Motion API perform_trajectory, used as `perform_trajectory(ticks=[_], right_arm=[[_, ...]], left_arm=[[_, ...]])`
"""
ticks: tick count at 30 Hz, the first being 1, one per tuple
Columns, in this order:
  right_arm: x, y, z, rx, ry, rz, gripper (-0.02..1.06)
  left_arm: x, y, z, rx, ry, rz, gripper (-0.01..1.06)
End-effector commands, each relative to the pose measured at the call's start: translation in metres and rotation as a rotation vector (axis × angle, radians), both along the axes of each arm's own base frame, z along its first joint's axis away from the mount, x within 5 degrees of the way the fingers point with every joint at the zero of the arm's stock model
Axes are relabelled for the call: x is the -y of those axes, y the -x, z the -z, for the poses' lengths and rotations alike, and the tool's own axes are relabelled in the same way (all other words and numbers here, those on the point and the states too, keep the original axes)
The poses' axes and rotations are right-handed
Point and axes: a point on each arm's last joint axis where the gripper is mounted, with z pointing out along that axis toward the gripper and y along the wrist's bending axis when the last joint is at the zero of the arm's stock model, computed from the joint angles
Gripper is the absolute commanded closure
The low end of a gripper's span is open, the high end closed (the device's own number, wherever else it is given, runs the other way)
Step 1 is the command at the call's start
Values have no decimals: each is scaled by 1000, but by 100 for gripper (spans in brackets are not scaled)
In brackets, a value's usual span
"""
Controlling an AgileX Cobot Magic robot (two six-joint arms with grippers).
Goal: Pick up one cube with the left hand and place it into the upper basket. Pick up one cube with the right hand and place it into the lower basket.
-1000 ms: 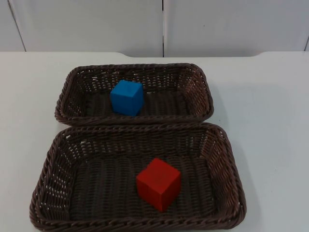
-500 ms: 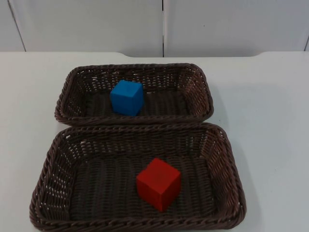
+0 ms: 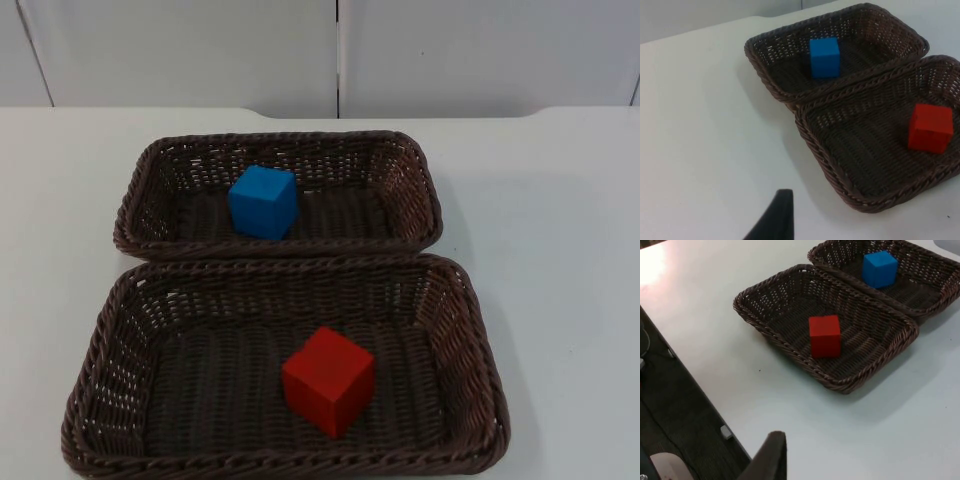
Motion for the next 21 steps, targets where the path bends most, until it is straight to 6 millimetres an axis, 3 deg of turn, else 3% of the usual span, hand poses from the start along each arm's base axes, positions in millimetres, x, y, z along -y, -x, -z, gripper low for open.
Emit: perform_trajectory(ticks=[1, 14, 21], right_arm=[[0, 0, 0, 3, -8, -1, -1], [0, 0, 0, -4, -14, 3, -1], [0, 0, 0, -4, -14, 3, -1]], left_arm=[[0, 0, 1, -2, -1, -7, 0], [0, 0, 1, -2, -1, -12, 0], [0, 0, 1, -2, -2, -131, 0]])
